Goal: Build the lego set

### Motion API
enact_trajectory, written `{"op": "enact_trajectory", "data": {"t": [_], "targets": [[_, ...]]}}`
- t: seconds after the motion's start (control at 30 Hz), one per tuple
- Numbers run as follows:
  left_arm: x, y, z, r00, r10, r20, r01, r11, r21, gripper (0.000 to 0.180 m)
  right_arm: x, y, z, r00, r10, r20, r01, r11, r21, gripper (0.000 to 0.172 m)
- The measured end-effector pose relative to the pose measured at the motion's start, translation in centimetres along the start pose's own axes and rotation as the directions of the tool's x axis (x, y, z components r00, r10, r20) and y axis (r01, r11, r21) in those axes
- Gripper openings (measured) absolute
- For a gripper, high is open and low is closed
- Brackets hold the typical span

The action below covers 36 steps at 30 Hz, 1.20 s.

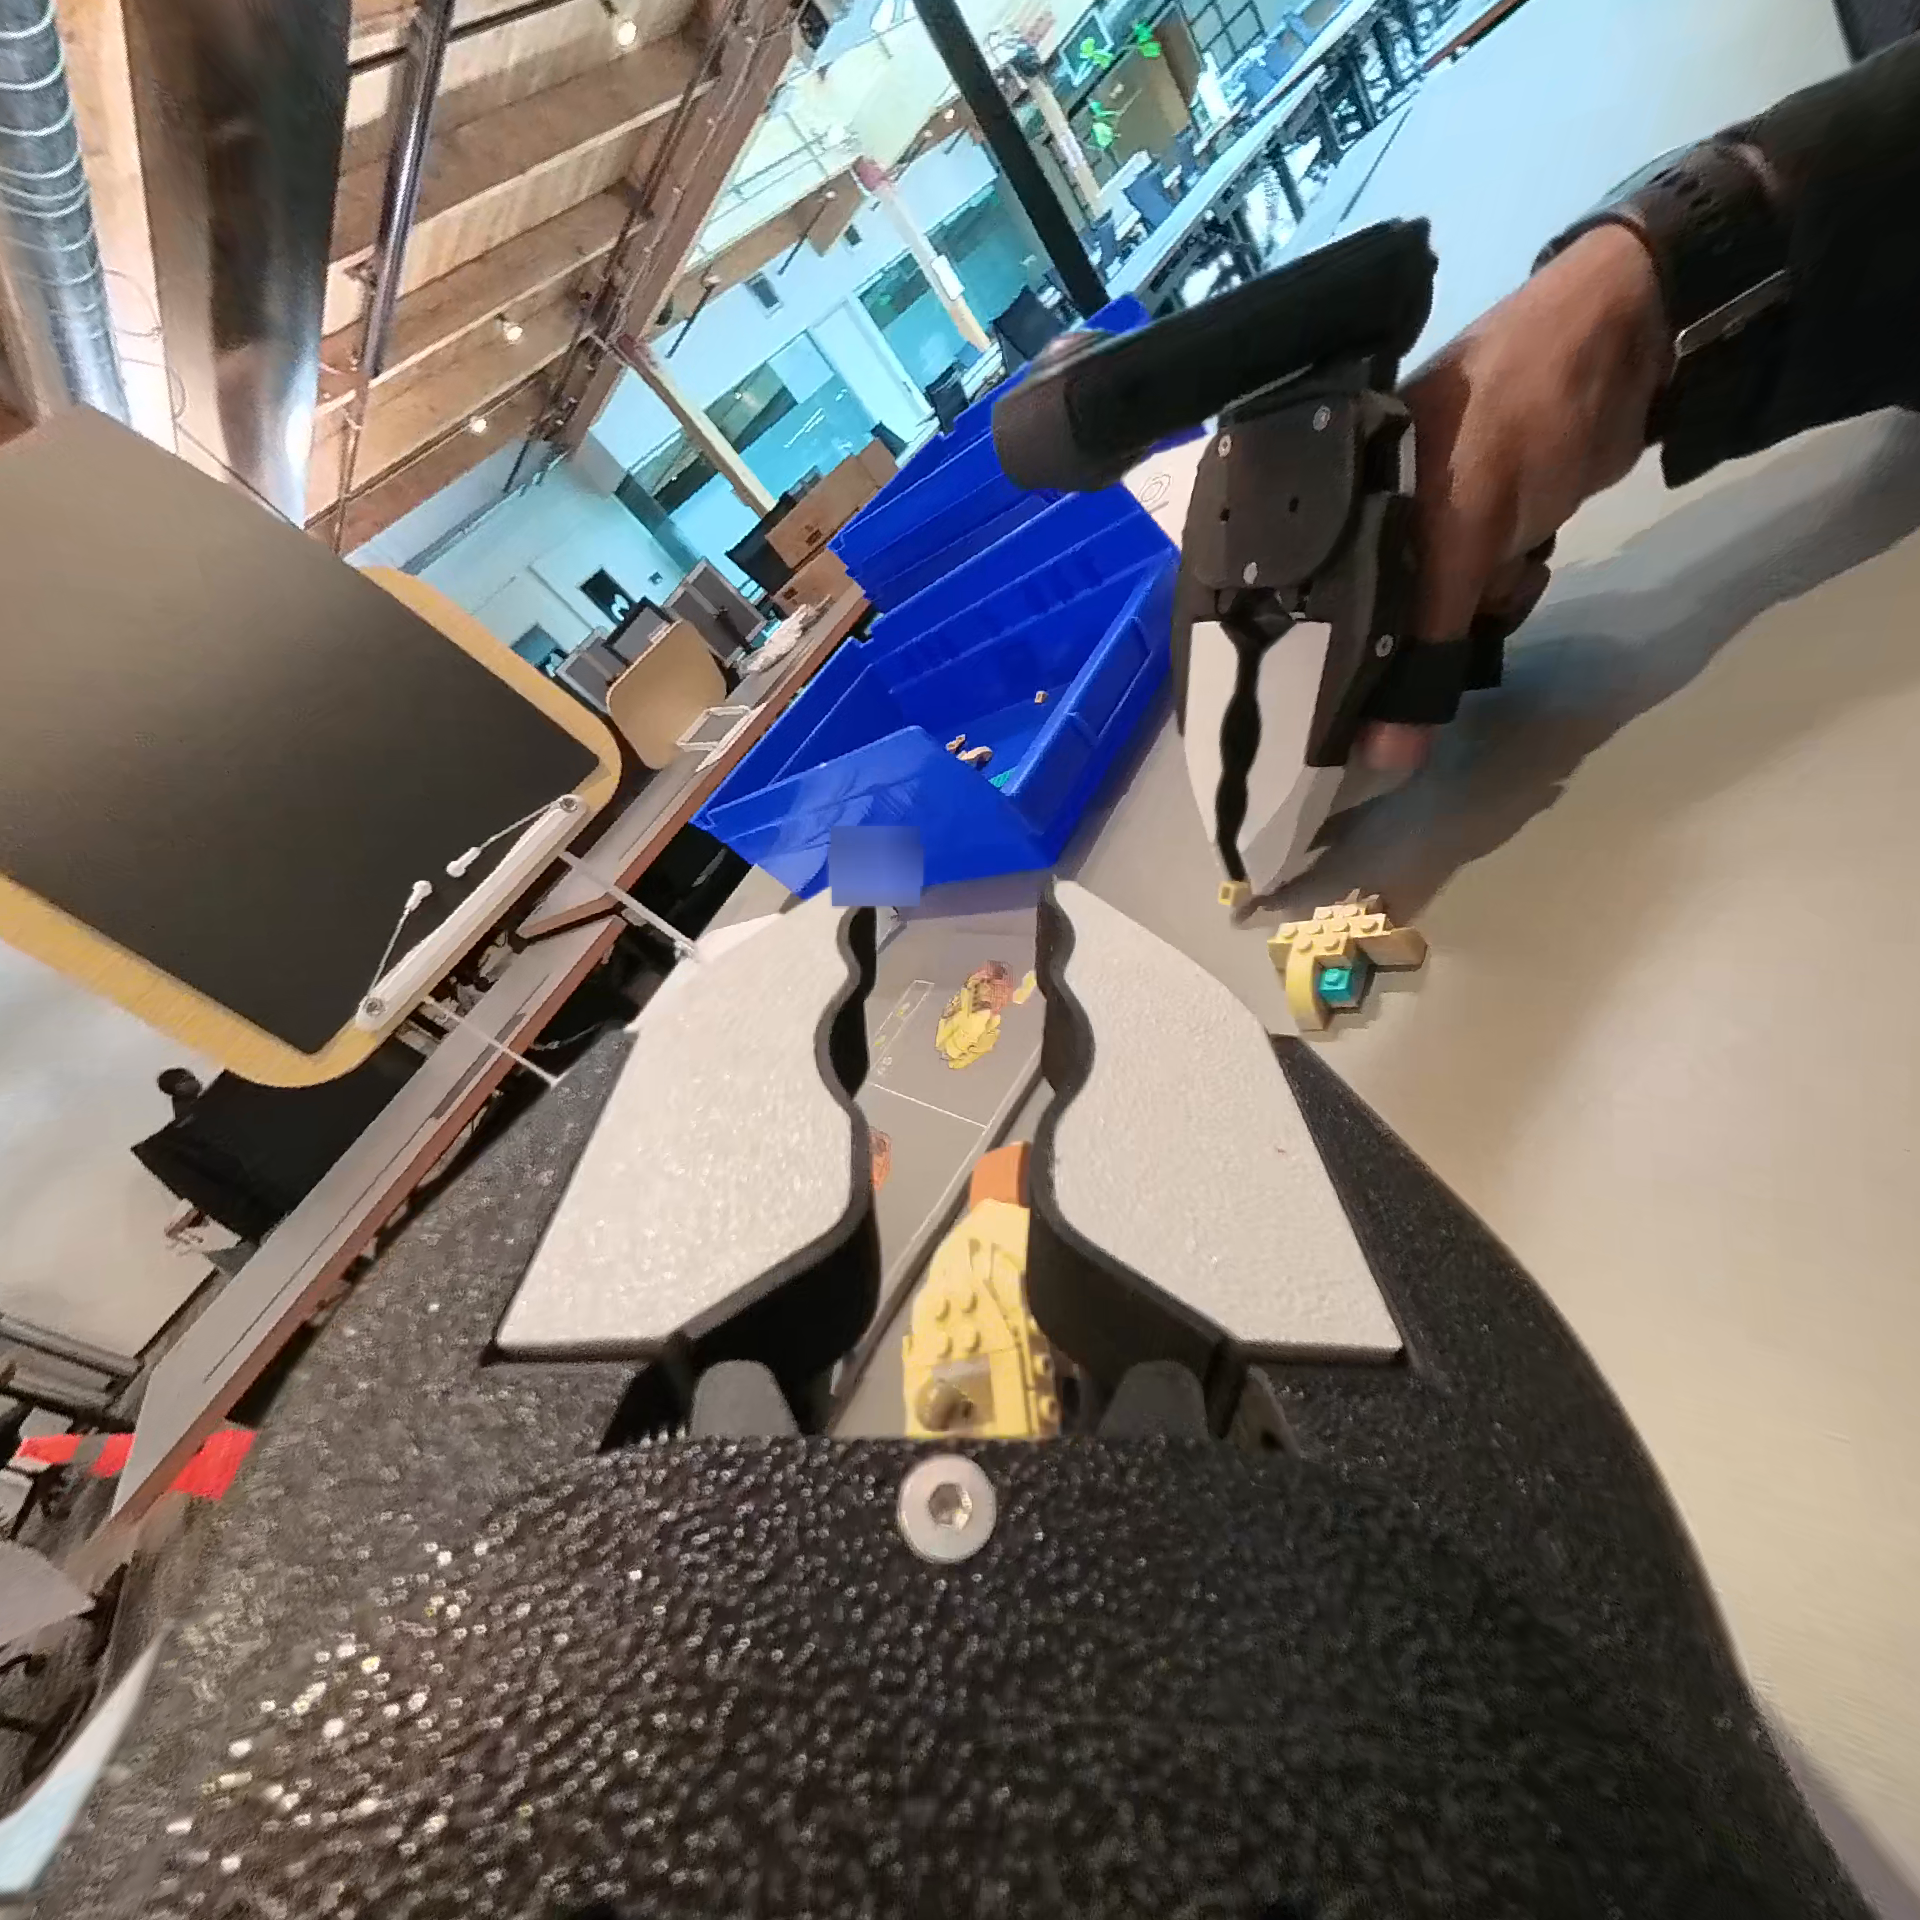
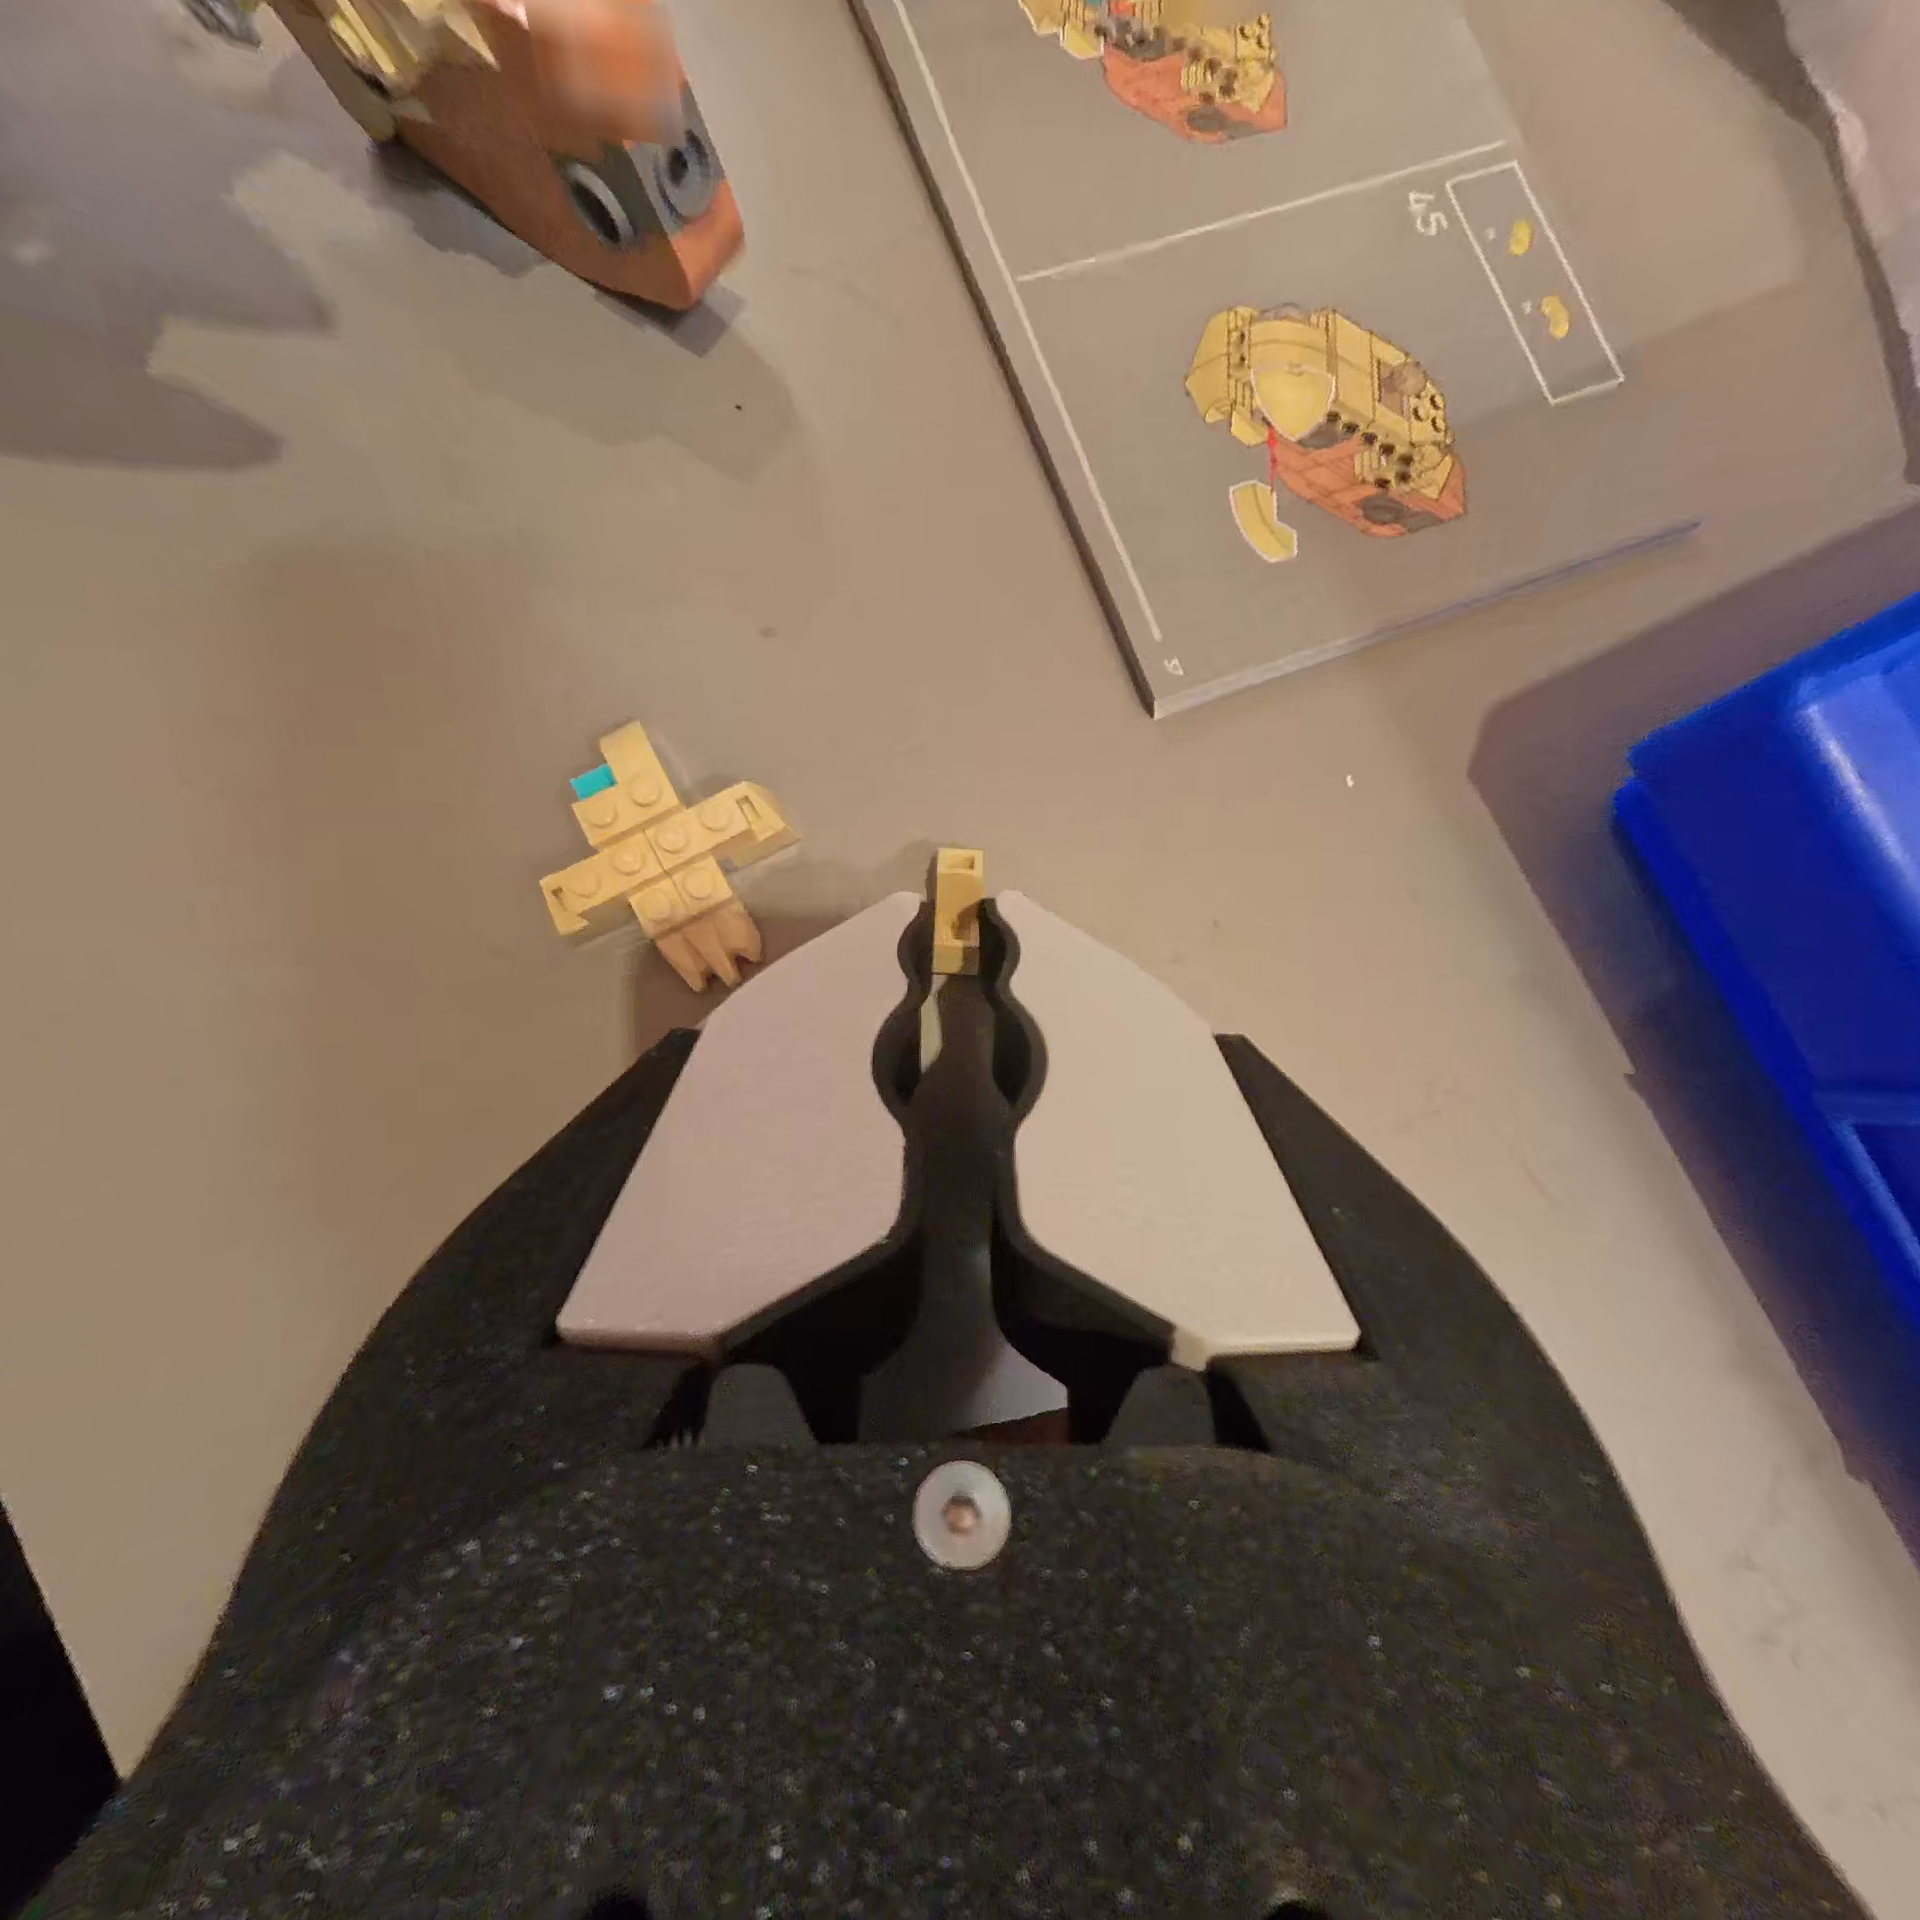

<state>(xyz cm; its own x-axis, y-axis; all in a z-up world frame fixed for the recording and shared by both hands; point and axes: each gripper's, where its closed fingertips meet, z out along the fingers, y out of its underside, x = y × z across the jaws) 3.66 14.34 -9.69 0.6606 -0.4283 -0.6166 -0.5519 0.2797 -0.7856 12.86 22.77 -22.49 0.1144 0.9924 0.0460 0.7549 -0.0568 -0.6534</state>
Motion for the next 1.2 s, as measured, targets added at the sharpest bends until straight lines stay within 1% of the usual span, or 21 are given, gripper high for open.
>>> {"op": "enact_trajectory", "data": {"t": [0.1, 0.17, 0.23, 0.27, 0.33, 0.43, 0.5, 0.57, 0.73, 0.8, 0.83, 0.87, 0.9, 0.97, 1.03, 1.07, 1.1, 1.17, 1.2], "targets": [[1.2, -0.1, -0.3, 1.0, 0.014, -0.003, -0.014, 1.0, -0.01, 0.029, -1.4, -2.1, -1.1, 0.995, -0.032, 0.091, 0.021, 0.992, 0.121, 0.008], [2.7, -0.1, -0.1, 0.996, 0.077, -0.051, -0.078, 0.997, -0.026, 0.029, -3.5, -4.0, -2.4, 0.972, -0.035, 0.231, -0.015, 0.978, 0.21, 0.008], [4.1, -0.3, 0.3, 0.98, 0.166, -0.113, -0.169, 0.985, -0.018, 0.029, -5.6, -5.6, -3.6, 0.92, -0.01, 0.392, -0.1, 0.961, 0.258, 0.008], [4.7, -0.4, 0.4, 0.968, 0.208, -0.142, -0.211, 0.978, -0.002, 0.029, -6.4, -6.2, -4.0, 0.89, 0.004, 0.456, -0.139, 0.955, 0.262, 0.008], [5.2, -0.5, 0.7, 0.944, 0.278, -0.177, -0.277, 0.96, 0.027, 0.029, -7.6, -6.8, -4.2, 0.851, 0.027, 0.525, -0.18, 0.953, 0.243, 0.008], [5.3, -0.8, 1.0, 0.9, 0.404, -0.163, -0.397, 0.915, 0.073, 0.028, -9.5, -7.4, -4.4, 0.792, 0.049, 0.608, -0.223, 0.951, 0.213, 0.008], [6.0, -1.2, 0.8, 0.857, 0.492, -0.152, -0.479, 0.87, 0.12, 0.029, -10.5, -7.8, -4.7, 0.748, 0.065, 0.66, -0.257, 0.946, 0.197, 0.008], [6.6, -1.1, 0.7, 0.814, 0.563, -0.147, -0.546, 0.826, 0.138, 0.029, -11.1, -8.2, -5.0, 0.709, 0.082, 0.7, -0.293, 0.938, 0.186, 0.008], [6.7, -0.8, 0.7, 0.752, 0.652, -0.097, -0.641, 0.757, 0.124, 0.029, -11.8, -8.4, -5.4, 0.648, 0.118, 0.753, -0.356, 0.921, 0.162, 0.008], [7.0, -0.7, 0.9, 0.725, 0.682, -0.096, -0.671, 0.731, 0.123, 0.024, -12.3, -8.5, -5.6, 0.618, 0.127, 0.776, -0.373, 0.916, 0.147, 0.008], [7.1, -0.6, 1.0, 0.718, 0.691, -0.088, -0.68, 0.723, 0.122, 0.022, -12.5, -8.4, -5.5, 0.615, 0.132, 0.777, -0.374, 0.917, 0.14, 0.008], [7.1, -0.7, 0.9, 0.716, 0.693, -0.081, -0.684, 0.72, 0.121, 0.016, -12.5, -8.3, -5.4, 0.617, 0.134, 0.776, -0.371, 0.918, 0.136, 0.008], [7.1, -0.6, 0.9, 0.721, 0.687, -0.095, -0.677, 0.727, 0.115, 0.015, -12.6, -8.2, -5.3, 0.613, 0.138, 0.778, -0.376, 0.917, 0.134, 0.008], [7.1, -0.6, 0.7, 0.755, 0.644, -0.121, -0.637, 0.765, 0.098, 0.014, -12.6, -8.2, -5.3, 0.606, 0.136, 0.784, -0.388, 0.911, 0.141, 0.008], [7.1, -0.3, 0.8, 0.806, 0.572, -0.149, -0.569, 0.819, 0.068, 0.012, -12.4, -8.2, -5.4, 0.63, 0.104, 0.77, -0.37, 0.912, 0.179, 0.012], [7.1, -0.2, 0.9, 0.841, 0.515, -0.164, -0.515, 0.856, 0.05, 0.012, -12.3, -8.2, -5.4, 0.652, 0.077, 0.754, -0.352, 0.912, 0.212, 0.02], [7.1, -0.1, 0.9, 0.876, 0.447, -0.183, -0.448, 0.893, 0.038, 0.011, -11.9, -8.1, -5.3, 0.693, 0.051, 0.719, -0.322, 0.915, 0.245, 0.025], [7.3, 0.0, 0.8, 0.932, 0.278, -0.233, -0.286, 0.958, -0.003, 0.011, -10.9, -7.6, -5.1, 0.783, -0.032, 0.622, -0.225, 0.917, 0.33, 0.029], [7.5, 0.1, 0.8, 0.948, 0.166, -0.27, -0.183, 0.982, -0.037, 0.011, -10.4, -7.5, -5.1, 0.821, -0.084, 0.565, -0.165, 0.912, 0.376, 0.029]]}}
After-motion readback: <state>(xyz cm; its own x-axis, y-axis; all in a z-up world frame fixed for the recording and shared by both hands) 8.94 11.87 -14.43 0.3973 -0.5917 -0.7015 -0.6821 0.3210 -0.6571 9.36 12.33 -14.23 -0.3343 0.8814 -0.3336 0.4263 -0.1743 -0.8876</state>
